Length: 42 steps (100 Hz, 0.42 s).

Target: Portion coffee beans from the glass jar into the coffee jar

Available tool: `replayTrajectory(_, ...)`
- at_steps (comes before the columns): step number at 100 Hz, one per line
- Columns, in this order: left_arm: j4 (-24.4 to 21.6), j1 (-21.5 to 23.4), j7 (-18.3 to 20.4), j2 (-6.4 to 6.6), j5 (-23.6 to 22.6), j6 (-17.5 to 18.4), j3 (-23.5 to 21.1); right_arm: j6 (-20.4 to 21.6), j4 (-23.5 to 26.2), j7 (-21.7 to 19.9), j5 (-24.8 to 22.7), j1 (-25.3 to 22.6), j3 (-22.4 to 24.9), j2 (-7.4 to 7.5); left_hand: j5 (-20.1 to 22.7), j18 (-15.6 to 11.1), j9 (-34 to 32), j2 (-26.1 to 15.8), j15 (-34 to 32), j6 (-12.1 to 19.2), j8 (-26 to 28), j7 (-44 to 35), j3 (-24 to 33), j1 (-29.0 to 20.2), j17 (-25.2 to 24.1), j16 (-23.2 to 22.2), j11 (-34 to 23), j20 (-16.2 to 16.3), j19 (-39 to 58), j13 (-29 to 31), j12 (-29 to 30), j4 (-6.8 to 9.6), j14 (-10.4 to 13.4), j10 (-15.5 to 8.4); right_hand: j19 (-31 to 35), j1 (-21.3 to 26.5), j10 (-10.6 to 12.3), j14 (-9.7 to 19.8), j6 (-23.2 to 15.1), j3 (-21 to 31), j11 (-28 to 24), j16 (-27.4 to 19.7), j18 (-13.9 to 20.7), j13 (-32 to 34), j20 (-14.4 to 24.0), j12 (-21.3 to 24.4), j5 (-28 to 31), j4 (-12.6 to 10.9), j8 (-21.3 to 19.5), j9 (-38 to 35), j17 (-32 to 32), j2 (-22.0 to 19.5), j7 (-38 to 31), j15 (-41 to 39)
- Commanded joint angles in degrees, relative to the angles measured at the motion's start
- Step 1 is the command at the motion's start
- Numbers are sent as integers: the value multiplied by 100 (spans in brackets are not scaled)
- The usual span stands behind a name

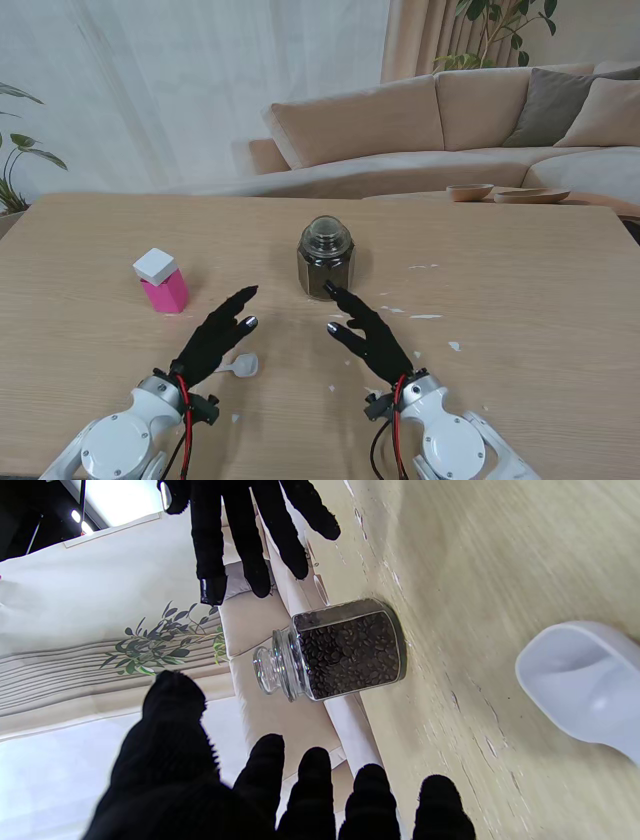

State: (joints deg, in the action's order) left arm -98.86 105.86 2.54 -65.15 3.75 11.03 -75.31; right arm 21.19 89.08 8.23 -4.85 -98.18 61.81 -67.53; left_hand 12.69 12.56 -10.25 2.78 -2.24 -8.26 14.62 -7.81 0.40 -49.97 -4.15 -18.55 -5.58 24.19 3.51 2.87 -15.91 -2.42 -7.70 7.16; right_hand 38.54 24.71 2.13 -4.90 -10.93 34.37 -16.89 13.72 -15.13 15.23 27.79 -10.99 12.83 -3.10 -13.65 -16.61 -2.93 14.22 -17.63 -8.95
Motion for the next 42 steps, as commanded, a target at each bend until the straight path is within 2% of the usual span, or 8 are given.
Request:
replayTrajectory(1,-48,33,85,-47,16,-40,17,-1,-12,-131,78,-9,-10,-6,-222,-216,202,-194,83,247,-59,-101,-87,91,27,131,78,-135,-78,-113,69,77,201,-216,-135,-58,218,348,-221,-162,108,-109,257,-173,-41,52,-154,210,99,159,-77,-72,113,104)
replayTrajectory(42,-50,68,131,-34,30,-5,2,-164,123,-126,52,-88,29,0,-216,-217,201,-176,73,241,-98,-137,-79,60,26,131,55,-208,-55,-114,58,82,207,-197,-181,-15,223,394,-193,-269,113,-97,261,-178,52,53,-115,165,94,171,-78,-102,100,137)
